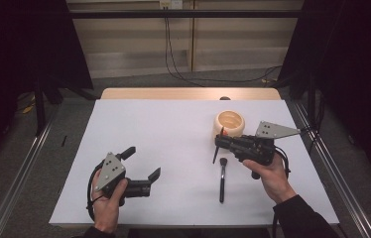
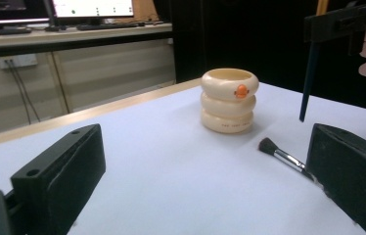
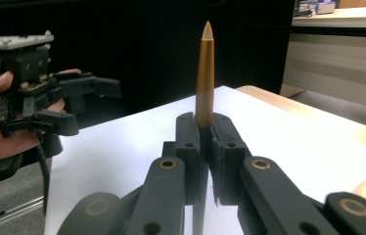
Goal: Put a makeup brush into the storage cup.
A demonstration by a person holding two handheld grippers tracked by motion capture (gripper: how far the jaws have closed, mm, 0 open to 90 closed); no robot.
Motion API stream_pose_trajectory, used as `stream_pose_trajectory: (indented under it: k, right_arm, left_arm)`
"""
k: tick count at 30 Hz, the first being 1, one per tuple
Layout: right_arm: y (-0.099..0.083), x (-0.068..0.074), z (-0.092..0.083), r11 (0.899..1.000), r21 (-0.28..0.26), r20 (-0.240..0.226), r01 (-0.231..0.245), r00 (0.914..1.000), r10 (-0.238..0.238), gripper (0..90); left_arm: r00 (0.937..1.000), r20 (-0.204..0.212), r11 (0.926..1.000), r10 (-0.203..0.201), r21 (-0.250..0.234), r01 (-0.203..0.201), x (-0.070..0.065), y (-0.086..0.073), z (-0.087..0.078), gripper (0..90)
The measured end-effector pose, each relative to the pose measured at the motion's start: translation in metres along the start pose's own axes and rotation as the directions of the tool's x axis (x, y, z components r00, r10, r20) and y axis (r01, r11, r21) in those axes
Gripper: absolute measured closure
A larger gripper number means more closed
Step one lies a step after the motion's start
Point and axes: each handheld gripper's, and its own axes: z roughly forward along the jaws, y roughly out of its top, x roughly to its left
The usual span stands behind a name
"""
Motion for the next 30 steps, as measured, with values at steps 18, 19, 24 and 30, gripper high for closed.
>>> stream_pose_trajectory:
  k: [18,19,24,30]
  right_arm:
    - [0.009,-0.012,-0.012,1.0,-0.007,0.058,0.01,0.9982,-0.01,83.2]
    - [0.012,-0.013,-0.013,1.0,-0.01,0.064,0.02,0.9977,-0.02,83.2]
    - [0.018,-0.018,-0.014,0.999,-0.016,0.076,0.028,0.9968,-0.027,83.3]
    - [0.026,-0.028,-0.015,0.999,-0.021,0.103,0.03,0.9943,-0.027,83.2]
  left_arm:
    - [0.9961,-0.056,0.9975,-0.067,-0.026,0.066,0.013,-0.025,-0.026,1.3]
    - [0.9952,-0.067,0.9972,-0.072,-0.023,0.071,0.013,-0.025,-0.026,1.2]
    - [0.9954,-0.066,0.9976,-0.069,-0.007,0.069,0.013,-0.026,-0.027,0.7]
    - [0.9964,-0.058,0.998,-0.062,0.001,0.063,0.013,-0.026,-0.028,0.6]
